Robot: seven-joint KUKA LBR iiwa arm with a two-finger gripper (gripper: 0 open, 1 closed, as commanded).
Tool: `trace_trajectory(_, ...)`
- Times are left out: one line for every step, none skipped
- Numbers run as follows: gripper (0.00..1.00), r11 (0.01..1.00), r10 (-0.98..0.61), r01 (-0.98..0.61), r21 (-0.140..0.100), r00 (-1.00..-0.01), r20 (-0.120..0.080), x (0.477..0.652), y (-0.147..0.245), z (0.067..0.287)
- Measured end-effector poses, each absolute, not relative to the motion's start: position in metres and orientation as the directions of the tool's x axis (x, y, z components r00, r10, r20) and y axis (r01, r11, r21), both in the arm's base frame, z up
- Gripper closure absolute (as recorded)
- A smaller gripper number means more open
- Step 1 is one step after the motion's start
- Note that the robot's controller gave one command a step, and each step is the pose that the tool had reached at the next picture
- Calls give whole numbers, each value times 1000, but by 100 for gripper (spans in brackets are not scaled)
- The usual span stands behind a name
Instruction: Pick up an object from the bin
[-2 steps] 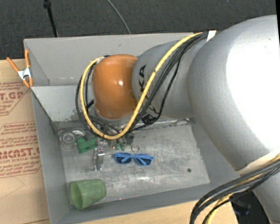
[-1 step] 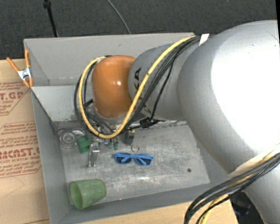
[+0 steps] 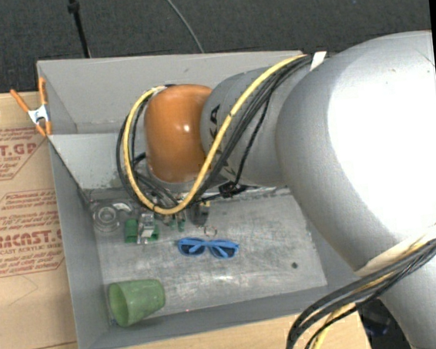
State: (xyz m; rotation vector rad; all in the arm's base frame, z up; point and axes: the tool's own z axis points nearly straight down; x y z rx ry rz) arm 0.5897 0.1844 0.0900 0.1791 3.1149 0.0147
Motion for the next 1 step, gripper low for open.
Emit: trace_trajectory(100, 990, -141, -141, 1, -990, -8, 530, 172, 230)
